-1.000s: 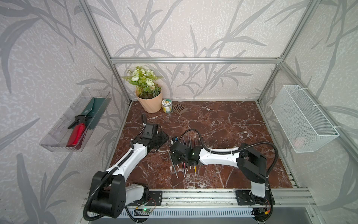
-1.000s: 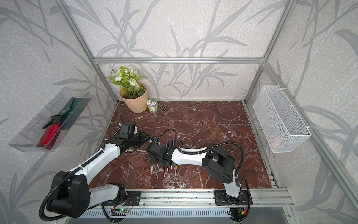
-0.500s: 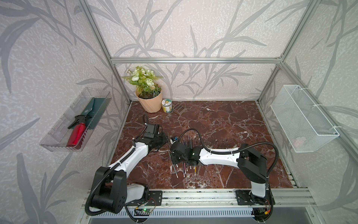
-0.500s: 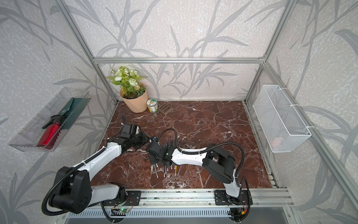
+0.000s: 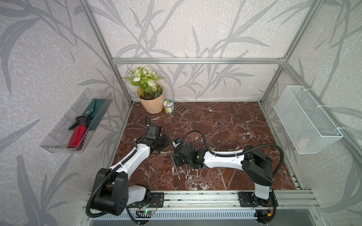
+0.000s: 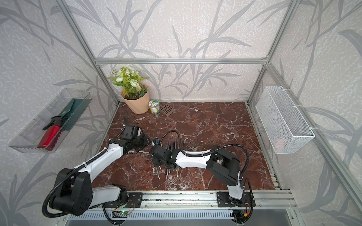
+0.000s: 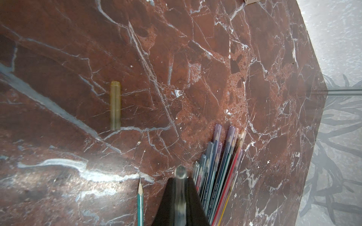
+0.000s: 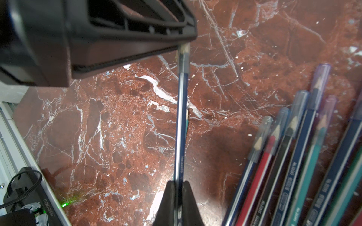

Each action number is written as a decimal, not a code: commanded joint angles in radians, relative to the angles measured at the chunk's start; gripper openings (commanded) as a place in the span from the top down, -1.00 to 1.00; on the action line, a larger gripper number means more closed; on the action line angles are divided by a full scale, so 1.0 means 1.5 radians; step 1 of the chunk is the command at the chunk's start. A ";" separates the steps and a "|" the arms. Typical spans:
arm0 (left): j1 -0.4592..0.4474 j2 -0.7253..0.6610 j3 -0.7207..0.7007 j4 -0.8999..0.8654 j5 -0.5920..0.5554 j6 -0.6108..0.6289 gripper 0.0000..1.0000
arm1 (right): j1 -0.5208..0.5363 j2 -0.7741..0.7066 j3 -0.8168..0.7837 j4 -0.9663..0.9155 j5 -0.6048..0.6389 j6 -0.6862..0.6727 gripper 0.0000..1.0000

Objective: Remove the protective cover of the pencils
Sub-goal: Remove the protective sleeve from the pencil.

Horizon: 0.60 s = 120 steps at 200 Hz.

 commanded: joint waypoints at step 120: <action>-0.001 0.035 0.056 0.002 -0.057 -0.007 0.92 | 0.035 -0.075 -0.099 0.061 0.001 -0.006 0.99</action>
